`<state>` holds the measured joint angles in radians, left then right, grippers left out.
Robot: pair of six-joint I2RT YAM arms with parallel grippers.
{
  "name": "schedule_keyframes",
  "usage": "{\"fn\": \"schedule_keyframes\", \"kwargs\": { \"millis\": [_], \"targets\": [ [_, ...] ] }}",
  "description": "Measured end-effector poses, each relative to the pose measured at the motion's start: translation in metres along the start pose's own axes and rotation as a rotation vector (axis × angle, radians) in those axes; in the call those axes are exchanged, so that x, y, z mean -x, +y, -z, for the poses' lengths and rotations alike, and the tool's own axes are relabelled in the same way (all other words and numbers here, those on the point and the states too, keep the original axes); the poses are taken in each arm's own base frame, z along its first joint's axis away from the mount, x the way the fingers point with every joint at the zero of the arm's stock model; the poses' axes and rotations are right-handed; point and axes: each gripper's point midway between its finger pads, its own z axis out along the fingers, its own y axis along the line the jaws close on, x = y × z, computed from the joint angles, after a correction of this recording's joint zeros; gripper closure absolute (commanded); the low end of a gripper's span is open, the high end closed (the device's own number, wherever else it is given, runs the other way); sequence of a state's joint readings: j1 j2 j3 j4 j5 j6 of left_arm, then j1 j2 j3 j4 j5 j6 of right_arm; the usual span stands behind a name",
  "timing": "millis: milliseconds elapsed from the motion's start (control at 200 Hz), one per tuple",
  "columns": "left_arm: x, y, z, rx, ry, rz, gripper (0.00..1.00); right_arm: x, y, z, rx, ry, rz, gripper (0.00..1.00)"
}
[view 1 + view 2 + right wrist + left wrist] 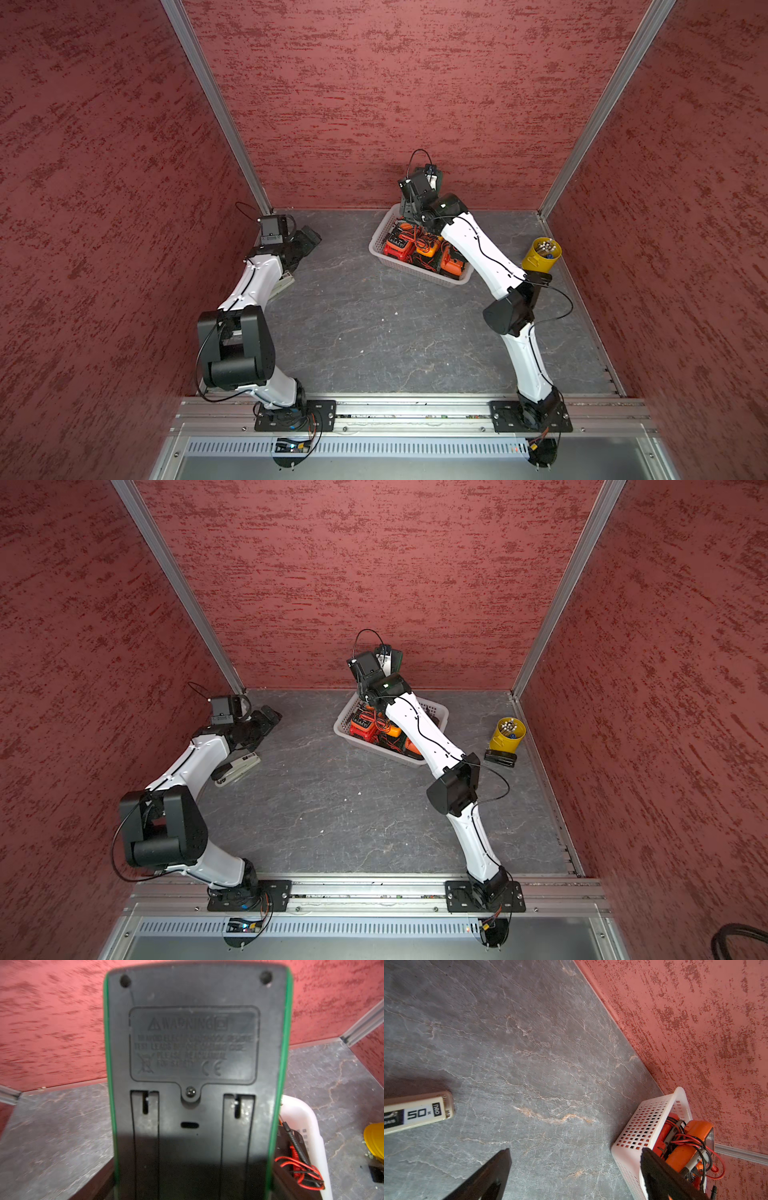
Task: Put the multimeter into the basket
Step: Place the multimeter in the basket.
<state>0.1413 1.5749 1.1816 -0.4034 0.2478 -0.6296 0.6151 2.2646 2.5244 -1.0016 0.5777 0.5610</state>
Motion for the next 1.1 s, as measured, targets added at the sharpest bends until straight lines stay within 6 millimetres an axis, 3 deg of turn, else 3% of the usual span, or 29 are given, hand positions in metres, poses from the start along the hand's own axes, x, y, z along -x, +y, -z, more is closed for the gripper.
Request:
{"fn": "schedule_keyframes", "kwargs": {
  "millis": [220,511,581,857,1102],
  "targets": [
    [-0.006,0.005,-0.011,0.007,0.034,-0.002,0.0,-0.019,-0.028,-0.031,-0.092,0.043,-0.007,0.73],
    [-0.006,0.002,-0.015,-0.007,0.05,-0.001,0.0,-0.085,-0.064,-0.072,-0.2,0.152,0.045,0.72],
    [-0.006,0.002,-0.016,-0.008,0.052,-0.001,0.0,-0.092,-0.067,-0.075,-0.209,0.16,0.046,0.72],
    [-0.007,0.002,-0.02,-0.007,0.06,0.001,0.0,-0.083,-0.062,-0.071,-0.179,0.141,-0.02,0.72],
    [-0.004,0.0,-0.021,-0.01,0.06,0.001,0.0,-0.098,-0.064,-0.066,-0.183,0.202,-0.075,0.73]
  ]
}}
